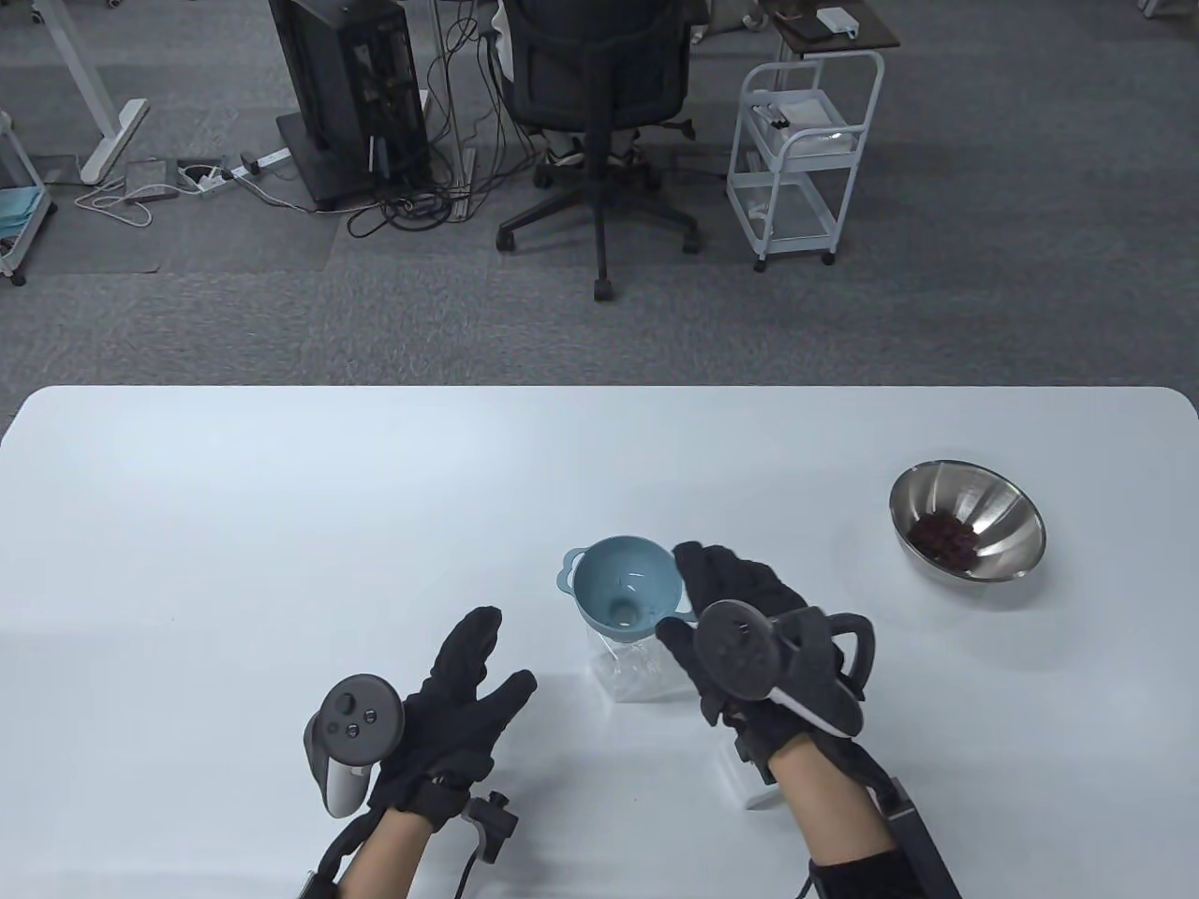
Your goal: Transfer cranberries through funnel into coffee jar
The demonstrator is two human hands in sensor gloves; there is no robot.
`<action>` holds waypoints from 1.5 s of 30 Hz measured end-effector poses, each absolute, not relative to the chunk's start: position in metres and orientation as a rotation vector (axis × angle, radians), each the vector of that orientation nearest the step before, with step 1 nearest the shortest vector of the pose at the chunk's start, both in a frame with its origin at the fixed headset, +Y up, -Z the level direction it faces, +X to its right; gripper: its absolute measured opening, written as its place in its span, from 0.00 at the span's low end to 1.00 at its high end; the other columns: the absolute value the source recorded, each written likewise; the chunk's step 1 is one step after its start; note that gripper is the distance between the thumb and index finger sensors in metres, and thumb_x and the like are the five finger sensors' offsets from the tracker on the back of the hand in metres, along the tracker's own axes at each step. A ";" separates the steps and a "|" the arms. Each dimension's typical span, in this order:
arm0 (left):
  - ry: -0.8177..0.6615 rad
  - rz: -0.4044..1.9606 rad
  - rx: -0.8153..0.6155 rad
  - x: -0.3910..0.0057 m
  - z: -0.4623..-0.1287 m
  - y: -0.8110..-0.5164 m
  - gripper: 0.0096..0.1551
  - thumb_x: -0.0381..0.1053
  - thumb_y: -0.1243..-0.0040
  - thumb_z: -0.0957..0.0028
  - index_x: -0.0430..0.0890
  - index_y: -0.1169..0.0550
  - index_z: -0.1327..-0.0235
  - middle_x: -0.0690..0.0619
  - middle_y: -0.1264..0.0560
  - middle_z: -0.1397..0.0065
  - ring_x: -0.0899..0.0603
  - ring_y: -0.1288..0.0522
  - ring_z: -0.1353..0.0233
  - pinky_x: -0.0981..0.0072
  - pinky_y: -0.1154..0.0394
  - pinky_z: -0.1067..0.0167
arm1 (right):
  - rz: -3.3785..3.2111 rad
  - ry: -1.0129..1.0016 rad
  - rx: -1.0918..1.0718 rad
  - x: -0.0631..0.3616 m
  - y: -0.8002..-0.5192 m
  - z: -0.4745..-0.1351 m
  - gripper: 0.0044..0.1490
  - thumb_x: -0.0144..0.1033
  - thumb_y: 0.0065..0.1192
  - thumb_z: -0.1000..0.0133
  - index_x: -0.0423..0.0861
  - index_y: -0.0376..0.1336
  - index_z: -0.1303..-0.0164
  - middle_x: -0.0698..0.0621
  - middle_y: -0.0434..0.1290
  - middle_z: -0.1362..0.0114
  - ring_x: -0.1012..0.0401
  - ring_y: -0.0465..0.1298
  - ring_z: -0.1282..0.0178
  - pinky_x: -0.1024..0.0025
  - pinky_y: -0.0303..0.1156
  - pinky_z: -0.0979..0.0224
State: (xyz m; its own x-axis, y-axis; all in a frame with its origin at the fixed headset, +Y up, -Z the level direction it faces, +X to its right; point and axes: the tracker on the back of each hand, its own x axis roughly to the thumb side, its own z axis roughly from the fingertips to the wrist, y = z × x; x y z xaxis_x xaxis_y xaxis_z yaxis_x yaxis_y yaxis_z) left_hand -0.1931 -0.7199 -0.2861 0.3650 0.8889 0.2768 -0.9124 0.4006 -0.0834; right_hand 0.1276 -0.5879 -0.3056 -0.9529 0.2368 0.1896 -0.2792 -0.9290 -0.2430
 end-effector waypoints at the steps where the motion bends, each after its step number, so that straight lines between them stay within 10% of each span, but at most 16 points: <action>1: -0.301 1.158 0.088 -0.193 -0.286 -0.720 0.52 0.65 0.37 0.47 0.42 0.44 0.18 0.37 0.44 0.15 0.27 0.39 0.17 0.35 0.37 0.26 | 2.782 -0.385 0.078 0.148 -0.588 -0.310 0.47 0.60 0.62 0.48 0.47 0.55 0.23 0.43 0.67 0.21 0.45 0.73 0.28 0.50 0.70 0.30; 16: -0.315 1.140 0.112 -0.193 -0.286 -0.718 0.52 0.65 0.37 0.47 0.42 0.44 0.18 0.37 0.44 0.15 0.27 0.39 0.17 0.35 0.37 0.26 | 2.159 -0.100 -1.024 0.332 -0.674 -0.362 0.62 0.64 0.57 0.47 0.36 0.33 0.23 0.35 0.43 0.16 0.39 0.59 0.21 0.47 0.64 0.27; 28: -0.315 1.141 0.107 -0.191 -0.285 -0.719 0.52 0.65 0.37 0.46 0.41 0.44 0.18 0.37 0.44 0.15 0.27 0.39 0.17 0.35 0.37 0.26 | 1.988 -0.032 -1.278 0.371 -0.740 -0.404 0.68 0.63 0.54 0.44 0.31 0.21 0.30 0.34 0.35 0.18 0.46 0.63 0.22 0.53 0.67 0.29; 45: -0.311 1.150 0.106 -0.192 -0.285 -0.719 0.52 0.65 0.37 0.47 0.41 0.44 0.18 0.37 0.44 0.15 0.27 0.38 0.17 0.37 0.36 0.26 | 1.688 -0.120 -1.226 0.399 -0.771 -0.411 0.49 0.37 0.59 0.39 0.24 0.35 0.32 0.38 0.64 0.27 0.67 0.86 0.54 0.80 0.85 0.57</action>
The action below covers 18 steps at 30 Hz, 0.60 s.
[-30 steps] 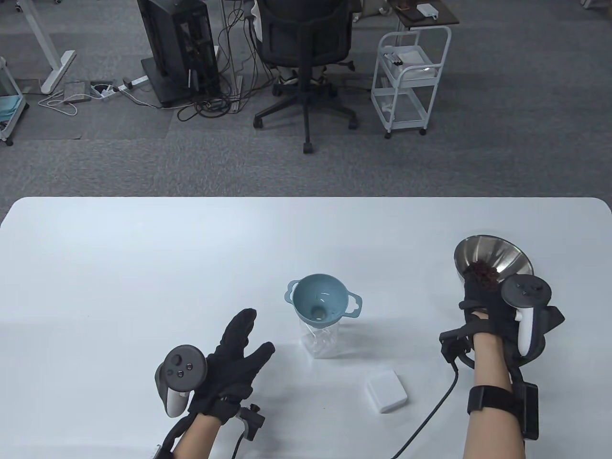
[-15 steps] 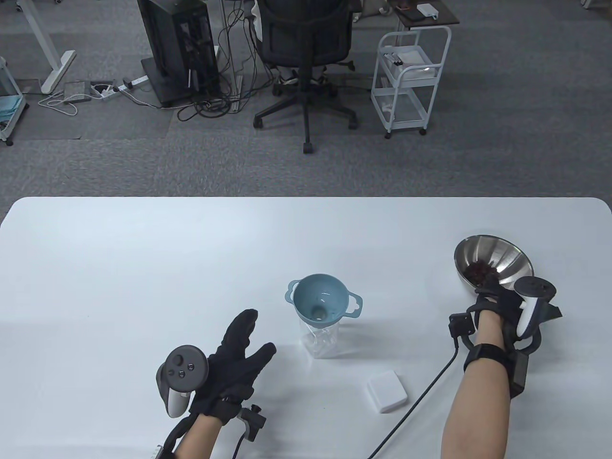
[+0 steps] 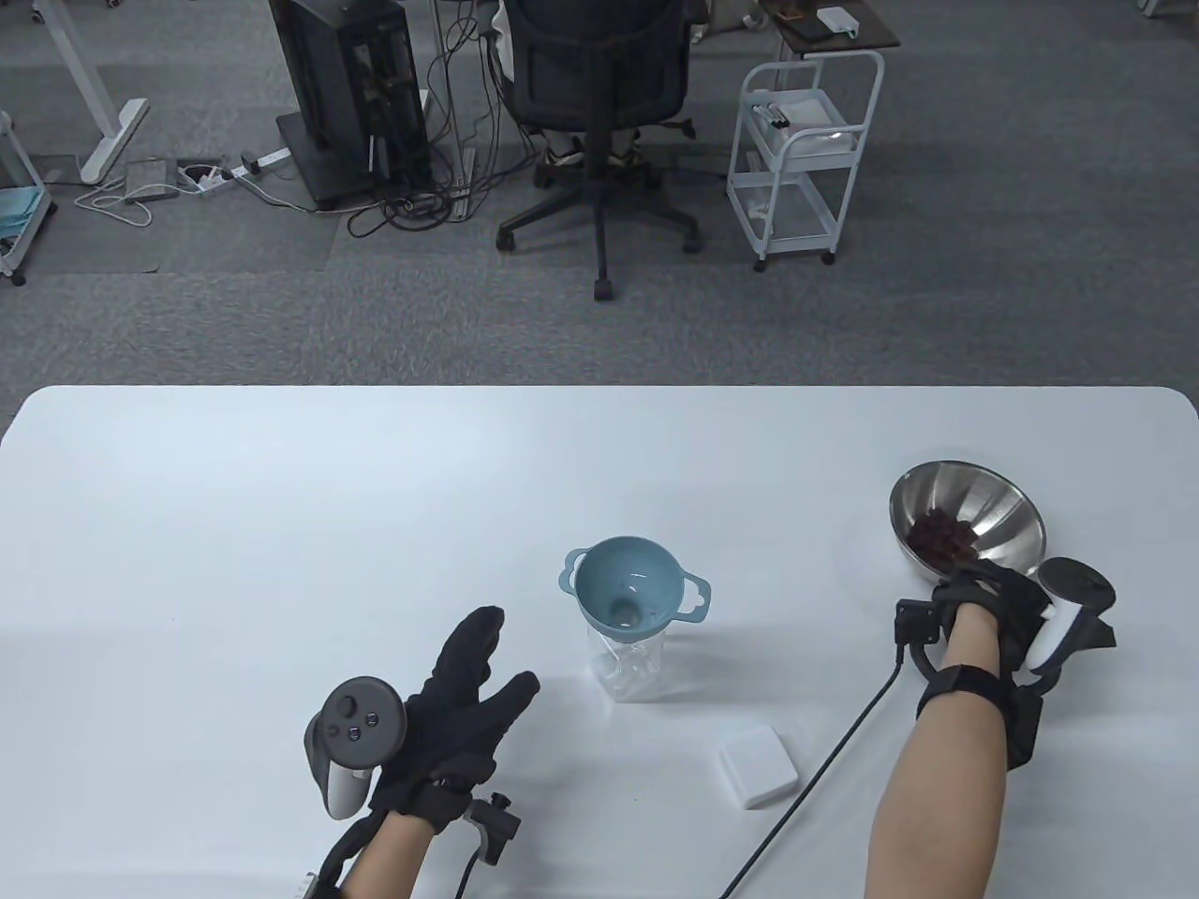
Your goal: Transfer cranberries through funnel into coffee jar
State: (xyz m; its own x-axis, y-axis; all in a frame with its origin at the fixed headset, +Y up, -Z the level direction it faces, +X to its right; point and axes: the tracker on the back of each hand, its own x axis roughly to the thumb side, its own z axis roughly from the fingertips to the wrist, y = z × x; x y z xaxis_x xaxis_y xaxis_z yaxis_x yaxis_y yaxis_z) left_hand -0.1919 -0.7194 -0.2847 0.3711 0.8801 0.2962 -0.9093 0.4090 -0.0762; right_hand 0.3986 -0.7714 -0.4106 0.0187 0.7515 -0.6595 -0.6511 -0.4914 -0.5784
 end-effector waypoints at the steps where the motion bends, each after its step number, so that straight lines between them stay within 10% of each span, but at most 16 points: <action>1: -0.311 1.151 0.106 -0.192 -0.285 -0.719 0.52 0.65 0.37 0.47 0.41 0.44 0.18 0.37 0.44 0.15 0.27 0.38 0.17 0.37 0.36 0.26 | 1.653 -0.140 -1.216 0.399 -0.772 -0.410 0.48 0.36 0.59 0.40 0.23 0.36 0.33 0.37 0.64 0.28 0.66 0.87 0.55 0.80 0.86 0.58; 18: -0.326 1.135 0.080 -0.187 -0.285 -0.722 0.51 0.65 0.39 0.45 0.41 0.44 0.18 0.37 0.44 0.15 0.27 0.39 0.17 0.36 0.36 0.26 | 1.751 -0.354 -1.009 0.385 -0.694 -0.386 0.33 0.29 0.63 0.44 0.30 0.53 0.35 0.35 0.71 0.33 0.58 0.89 0.68 0.77 0.86 0.66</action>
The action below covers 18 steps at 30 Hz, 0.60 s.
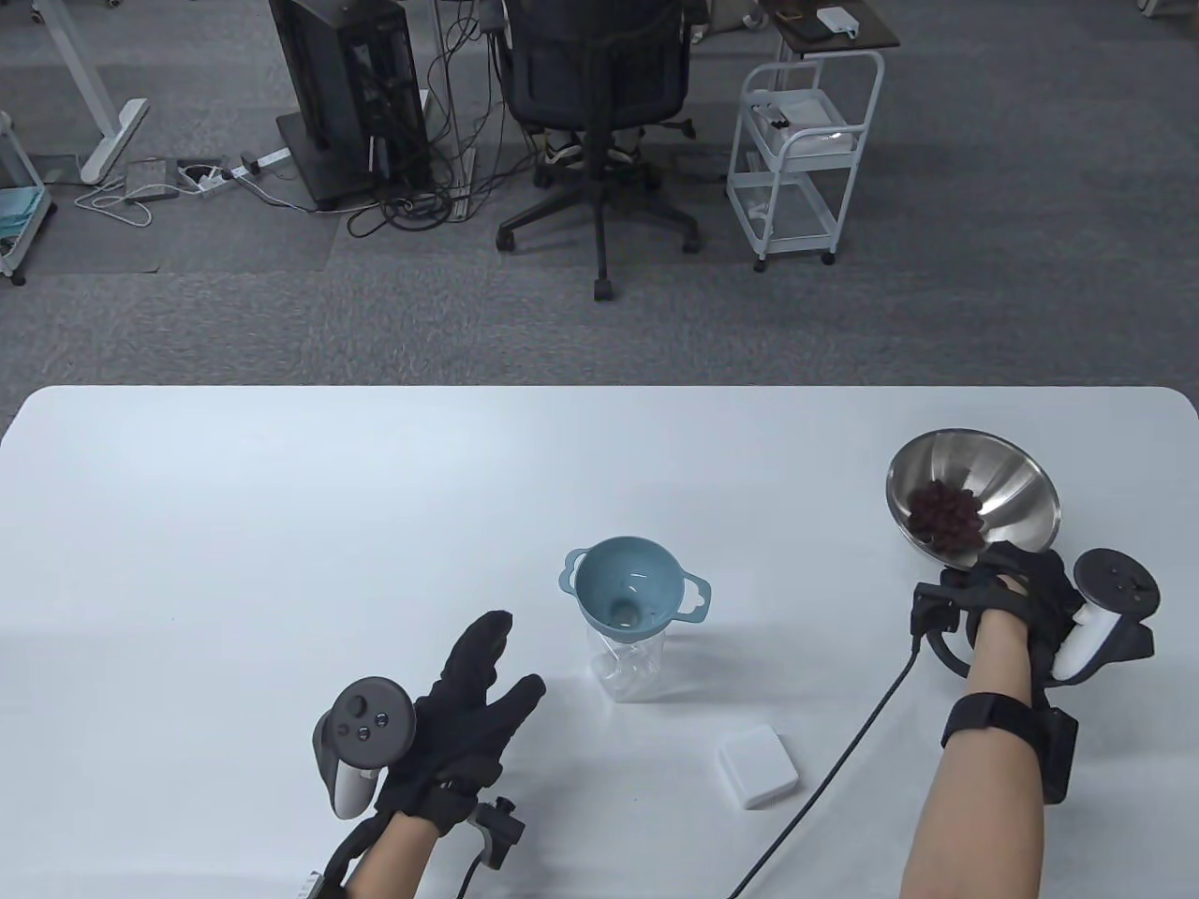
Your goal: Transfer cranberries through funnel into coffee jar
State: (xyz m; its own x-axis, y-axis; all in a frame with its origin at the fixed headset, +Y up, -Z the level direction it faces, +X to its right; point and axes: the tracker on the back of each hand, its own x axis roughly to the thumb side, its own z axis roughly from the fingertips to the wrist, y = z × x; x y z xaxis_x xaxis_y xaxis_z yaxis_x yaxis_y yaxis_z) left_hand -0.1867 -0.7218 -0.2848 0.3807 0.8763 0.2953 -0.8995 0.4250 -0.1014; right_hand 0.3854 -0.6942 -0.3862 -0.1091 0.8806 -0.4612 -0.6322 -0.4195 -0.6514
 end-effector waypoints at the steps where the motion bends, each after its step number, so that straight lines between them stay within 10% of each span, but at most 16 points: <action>1: -0.327 1.135 0.080 -0.187 -0.285 -0.722 0.51 0.66 0.39 0.45 0.41 0.44 0.18 0.37 0.44 0.15 0.27 0.39 0.17 0.36 0.36 0.26 | 1.773 -0.362 -0.989 0.382 -0.686 -0.385 0.33 0.28 0.63 0.44 0.30 0.53 0.35 0.35 0.71 0.34 0.58 0.89 0.69 0.77 0.86 0.67; 18: -0.328 1.133 0.059 -0.183 -0.286 -0.724 0.51 0.66 0.40 0.45 0.41 0.45 0.18 0.36 0.45 0.15 0.26 0.40 0.17 0.36 0.37 0.26 | 2.266 -0.449 -0.491 0.277 -0.561 -0.369 0.29 0.26 0.64 0.44 0.30 0.59 0.37 0.35 0.75 0.36 0.58 0.89 0.74 0.76 0.85 0.72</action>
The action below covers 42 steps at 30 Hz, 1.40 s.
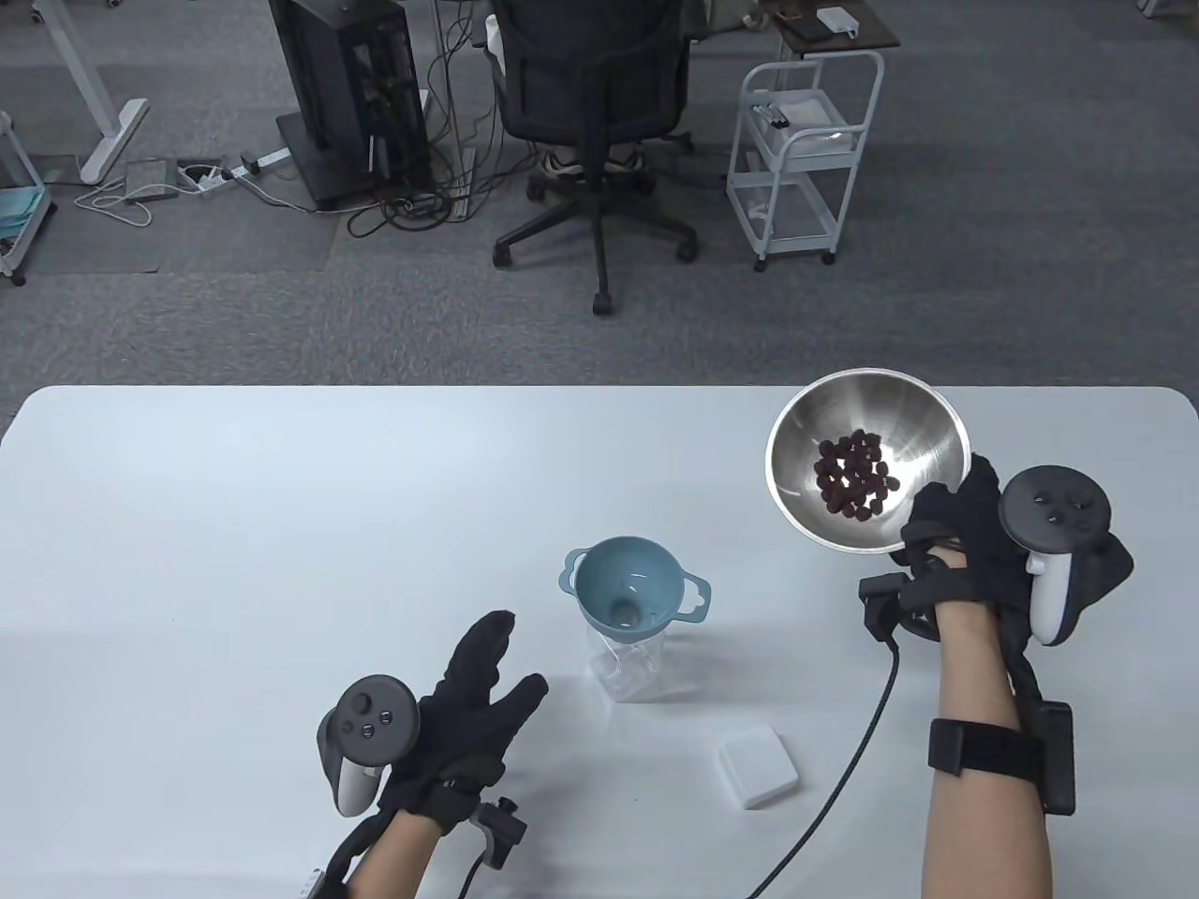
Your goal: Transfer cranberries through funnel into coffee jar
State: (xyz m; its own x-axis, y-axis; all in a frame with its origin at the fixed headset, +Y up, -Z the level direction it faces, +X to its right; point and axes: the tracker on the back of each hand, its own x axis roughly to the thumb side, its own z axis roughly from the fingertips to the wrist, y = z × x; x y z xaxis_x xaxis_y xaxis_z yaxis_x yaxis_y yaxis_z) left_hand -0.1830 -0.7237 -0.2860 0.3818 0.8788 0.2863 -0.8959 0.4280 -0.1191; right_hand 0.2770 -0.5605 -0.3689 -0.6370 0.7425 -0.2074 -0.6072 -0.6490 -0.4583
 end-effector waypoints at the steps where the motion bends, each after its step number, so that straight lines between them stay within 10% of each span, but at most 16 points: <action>1: -0.328 1.132 0.056 -0.183 -0.286 -0.724 0.51 0.66 0.40 0.45 0.41 0.45 0.18 0.36 0.45 0.15 0.26 0.40 0.17 0.36 0.37 0.26 | 2.301 -0.452 -0.453 0.268 -0.555 -0.367 0.29 0.25 0.64 0.44 0.30 0.59 0.37 0.35 0.75 0.36 0.58 0.89 0.74 0.76 0.85 0.72; 18: -0.326 1.126 0.058 -0.182 -0.287 -0.724 0.52 0.66 0.40 0.45 0.41 0.46 0.18 0.36 0.46 0.15 0.26 0.41 0.17 0.36 0.37 0.26 | 2.723 -0.812 0.090 0.135 -0.529 -0.339 0.27 0.25 0.64 0.43 0.33 0.59 0.35 0.37 0.76 0.34 0.57 0.89 0.73 0.75 0.85 0.71; 42: -0.329 1.120 0.064 -0.184 -0.287 -0.724 0.52 0.66 0.41 0.45 0.41 0.46 0.18 0.36 0.47 0.15 0.26 0.41 0.16 0.36 0.38 0.25 | 2.834 -1.160 0.345 0.090 -0.536 -0.322 0.26 0.24 0.64 0.42 0.33 0.59 0.36 0.37 0.76 0.35 0.58 0.90 0.73 0.75 0.86 0.70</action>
State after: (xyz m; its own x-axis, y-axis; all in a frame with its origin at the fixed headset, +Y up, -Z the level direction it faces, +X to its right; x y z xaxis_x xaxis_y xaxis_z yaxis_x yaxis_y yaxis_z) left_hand -0.1835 -0.7241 -0.2867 0.3933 0.8722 0.2909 -0.8910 0.4396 -0.1132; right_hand 0.0904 -0.5357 -0.3215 -0.9731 -0.0289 0.2284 -0.1395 -0.7151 -0.6850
